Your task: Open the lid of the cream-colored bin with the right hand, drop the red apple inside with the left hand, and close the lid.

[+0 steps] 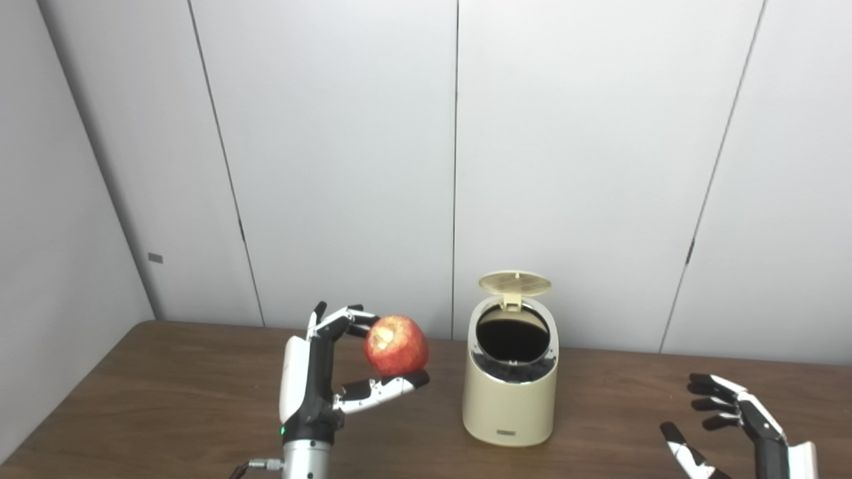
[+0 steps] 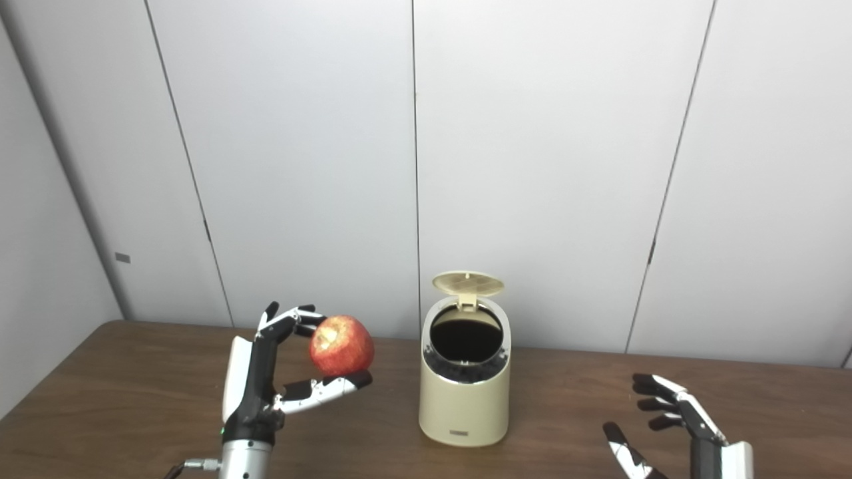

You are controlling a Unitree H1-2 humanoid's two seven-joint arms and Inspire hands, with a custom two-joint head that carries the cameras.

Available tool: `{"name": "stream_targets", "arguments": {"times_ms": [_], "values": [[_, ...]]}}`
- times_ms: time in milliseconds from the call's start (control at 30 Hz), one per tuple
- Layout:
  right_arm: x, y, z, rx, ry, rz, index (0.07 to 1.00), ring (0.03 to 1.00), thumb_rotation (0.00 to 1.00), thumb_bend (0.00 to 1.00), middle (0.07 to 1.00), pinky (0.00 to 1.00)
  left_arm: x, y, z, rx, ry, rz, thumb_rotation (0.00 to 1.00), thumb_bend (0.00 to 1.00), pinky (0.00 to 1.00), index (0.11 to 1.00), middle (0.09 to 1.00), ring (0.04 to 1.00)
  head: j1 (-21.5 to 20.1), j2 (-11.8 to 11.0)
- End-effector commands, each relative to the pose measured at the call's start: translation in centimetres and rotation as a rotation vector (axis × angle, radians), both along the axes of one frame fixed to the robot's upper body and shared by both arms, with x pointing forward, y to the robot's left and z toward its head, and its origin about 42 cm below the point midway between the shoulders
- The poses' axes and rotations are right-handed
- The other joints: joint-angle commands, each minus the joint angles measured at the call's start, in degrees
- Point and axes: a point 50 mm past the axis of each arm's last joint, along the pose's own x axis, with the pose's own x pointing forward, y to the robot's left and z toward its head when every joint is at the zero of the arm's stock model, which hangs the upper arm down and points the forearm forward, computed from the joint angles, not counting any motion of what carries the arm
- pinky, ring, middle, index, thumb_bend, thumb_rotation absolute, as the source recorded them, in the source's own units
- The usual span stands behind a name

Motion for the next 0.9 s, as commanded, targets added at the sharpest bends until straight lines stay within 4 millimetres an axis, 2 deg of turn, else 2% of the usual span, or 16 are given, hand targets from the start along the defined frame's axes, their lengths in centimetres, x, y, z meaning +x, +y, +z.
{"name": "stream_targets", "arguments": {"times_ms": [0,167,300,367,433,500,867], "values": [[-1.5,-1.1,-3.6,-0.038,0.095,-0.014,0.664,0.536,0.00,0.30,0.616,0.39,0.5,-1.5,3.5,0.011,-0.130,-0.043,0.00,0.52,1.00,0.471,0.491,0.800,-0.12,-0.12],[-1.5,-0.8,-3.8,-0.049,0.090,-0.011,0.664,0.545,0.00,0.32,0.618,0.40,0.9,-3.4,3.6,0.004,-0.154,-0.088,0.00,0.52,1.00,0.464,0.503,0.790,-1.22,-0.12],[-1.3,-0.6,-4.1,-0.053,0.088,-0.019,0.664,0.495,0.00,0.33,0.582,0.35,1.4,-4.5,3.0,0.009,-0.149,-0.110,0.00,0.52,1.00,0.487,0.476,0.717,-2.14,-0.26],[-1.3,-0.6,-4.3,-0.055,0.088,-0.021,0.662,0.493,0.00,0.34,0.576,0.35,1.7,-5.1,2.6,0.029,-0.156,-0.115,0.00,0.52,0.99,0.493,0.469,0.630,-2.28,-0.28],[-1.2,-0.6,-4.5,-0.054,0.092,-0.019,0.661,0.540,0.00,0.34,0.610,0.40,1.9,-5.7,2.2,0.056,-0.165,-0.115,0.00,0.52,0.86,0.491,0.468,0.574,-2.64,-0.38],[-1.1,-0.5,-4.6,-0.053,0.095,-0.019,0.664,0.579,0.00,0.33,0.641,0.44,2.2,-6.1,1.9,0.076,-0.175,-0.110,0.00,0.52,0.80,0.487,0.471,0.557,-2.82,-0.42],[-1.2,-0.3,-4.9,-0.047,0.098,-0.025,0.665,0.598,0.00,0.32,0.661,0.46,3.4,-7.9,1.0,0.070,-0.160,-0.095,0.00,0.52,0.97,0.491,0.469,0.587,-3.82,-0.54]]}}
